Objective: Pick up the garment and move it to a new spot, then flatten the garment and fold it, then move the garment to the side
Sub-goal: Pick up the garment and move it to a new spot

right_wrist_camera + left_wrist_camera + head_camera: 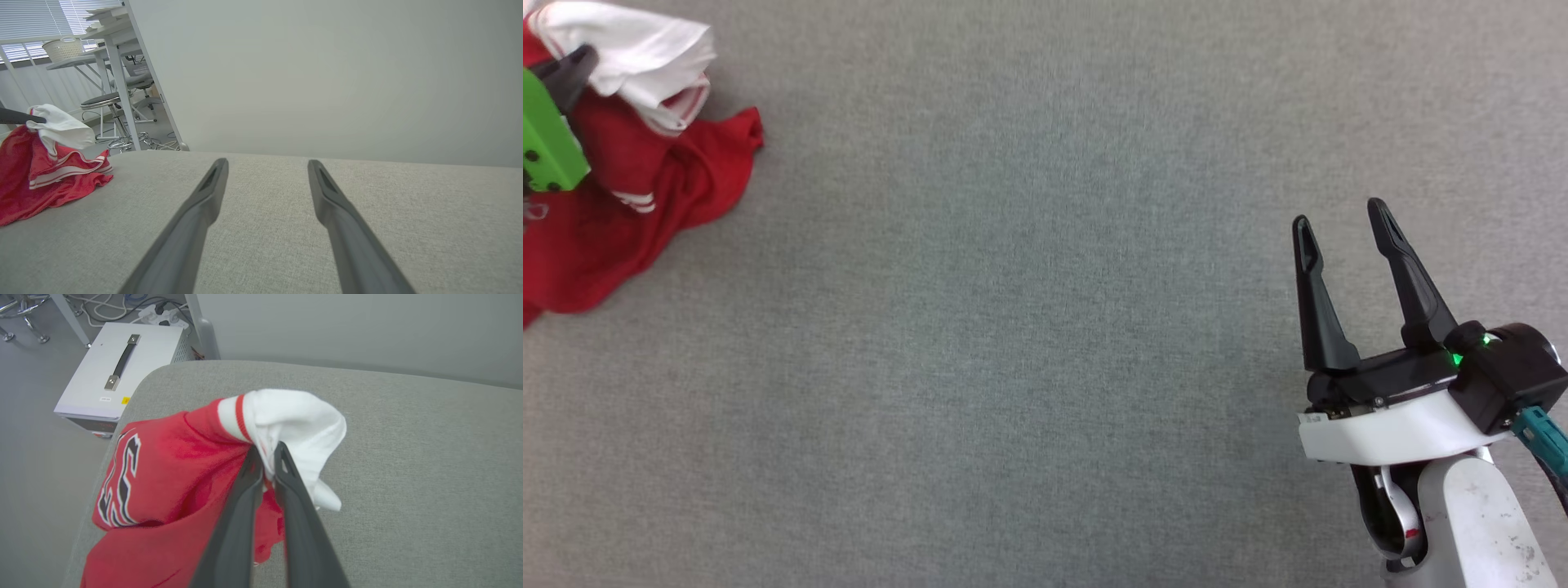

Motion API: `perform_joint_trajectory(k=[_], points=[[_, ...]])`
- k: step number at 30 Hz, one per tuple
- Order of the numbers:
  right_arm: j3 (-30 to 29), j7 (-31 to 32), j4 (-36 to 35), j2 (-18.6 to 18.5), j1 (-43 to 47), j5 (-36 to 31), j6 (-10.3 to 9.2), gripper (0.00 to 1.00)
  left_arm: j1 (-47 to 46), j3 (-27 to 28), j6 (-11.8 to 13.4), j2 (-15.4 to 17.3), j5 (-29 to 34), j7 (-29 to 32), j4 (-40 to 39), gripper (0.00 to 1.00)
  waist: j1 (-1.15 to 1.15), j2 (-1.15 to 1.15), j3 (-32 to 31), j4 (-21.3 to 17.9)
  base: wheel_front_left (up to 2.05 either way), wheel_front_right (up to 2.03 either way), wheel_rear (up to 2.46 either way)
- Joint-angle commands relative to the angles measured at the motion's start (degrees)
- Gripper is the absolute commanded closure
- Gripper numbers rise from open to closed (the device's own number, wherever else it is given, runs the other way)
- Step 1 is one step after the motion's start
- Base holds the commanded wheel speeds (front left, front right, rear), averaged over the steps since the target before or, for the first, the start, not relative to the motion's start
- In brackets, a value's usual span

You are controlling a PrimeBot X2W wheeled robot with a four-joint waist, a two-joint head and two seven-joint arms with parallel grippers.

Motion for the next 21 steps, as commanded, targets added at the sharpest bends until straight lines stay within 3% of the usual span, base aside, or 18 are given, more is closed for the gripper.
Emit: perform_joint_trajectory(k=[1, 10, 15, 21], points=[[-0.52, -0.48, 0.37, 0.45, 1.15, 0.86, -0.05, 0.0, -0.2, -1.84, -0.16, 0.38, 1.71, -3.1, -3.5, 1.0, 0.0, 0.0, -8.52, -1.11, 0.0, 0.0, 0.0], [-1.9, -0.51, -0.19, 1.22, 3.11, 2.48, -0.05, 0.0, -4.71, -4.06, -0.16, -2.74, 6.71, -11.37, -10.54, 1.0, 0.0, 0.0, -13.27, -5.15, 0.0, 0.0, 0.0], [-3.7, -0.52, -0.34, 1.33, 3.87, 3.82, -0.05, 0.0, -10.57, -4.51, 0.13, -8.31, 9.55, -17.42, -11.74, 1.0, 0.0, 0.0, -14.15, -7.86, 0.0, 0.0, 0.0], [-4.67, -0.52, -0.36, 1.34, 3.59, 5.35, -0.05, 0.0, -19.31, -8.6, -0.02, -16.91, 11.61, -18.73, -8.22, 1.0, 0.0, 0.0, -14.02, -11.38, 0.0, 0.0, 0.0]])
